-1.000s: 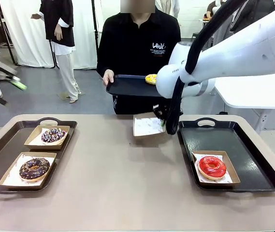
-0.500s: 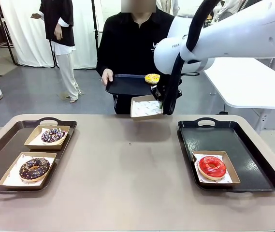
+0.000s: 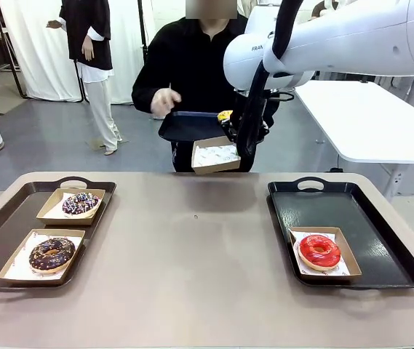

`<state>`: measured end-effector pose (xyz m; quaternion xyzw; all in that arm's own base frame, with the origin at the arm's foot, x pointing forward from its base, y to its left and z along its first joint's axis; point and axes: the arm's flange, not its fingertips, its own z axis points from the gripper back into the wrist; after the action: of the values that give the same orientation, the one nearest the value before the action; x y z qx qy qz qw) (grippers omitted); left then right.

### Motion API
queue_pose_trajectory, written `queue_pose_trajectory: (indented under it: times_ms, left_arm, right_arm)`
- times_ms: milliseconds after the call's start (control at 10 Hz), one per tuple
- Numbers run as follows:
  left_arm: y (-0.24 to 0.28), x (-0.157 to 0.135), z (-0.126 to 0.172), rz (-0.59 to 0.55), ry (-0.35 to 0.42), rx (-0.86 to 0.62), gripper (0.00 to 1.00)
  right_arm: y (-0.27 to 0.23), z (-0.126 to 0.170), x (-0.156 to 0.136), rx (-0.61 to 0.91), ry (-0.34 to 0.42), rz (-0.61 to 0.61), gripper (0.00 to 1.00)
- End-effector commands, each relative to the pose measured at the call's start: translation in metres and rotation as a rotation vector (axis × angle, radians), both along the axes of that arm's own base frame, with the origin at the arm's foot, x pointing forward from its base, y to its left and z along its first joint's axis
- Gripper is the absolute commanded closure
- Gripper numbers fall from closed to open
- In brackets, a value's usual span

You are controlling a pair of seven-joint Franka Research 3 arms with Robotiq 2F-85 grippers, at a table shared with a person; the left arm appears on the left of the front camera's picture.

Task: Individually package the donuts and arrange them on the tray.
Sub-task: Place the picked Paper togo box on the Handle tray while simultaneously picking up another Paper togo box from the table with the other hand.

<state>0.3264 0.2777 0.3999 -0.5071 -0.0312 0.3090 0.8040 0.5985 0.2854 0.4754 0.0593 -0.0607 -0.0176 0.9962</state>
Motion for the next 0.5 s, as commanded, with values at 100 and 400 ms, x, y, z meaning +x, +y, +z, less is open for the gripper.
queue_pose_trajectory:
  times_ms: [100,400]
  left_arm:
    - [0.0,0.0,0.0,0.0,0.0,0.0,0.0]
    - [0.0,0.0,0.0,0.0,0.0,0.0,0.0]
  right_arm:
    - [0.0,0.0,0.0,0.0,0.0,0.0,1.0]
    - [0.0,0.0,0.0,0.0,0.0,0.0,1.0]
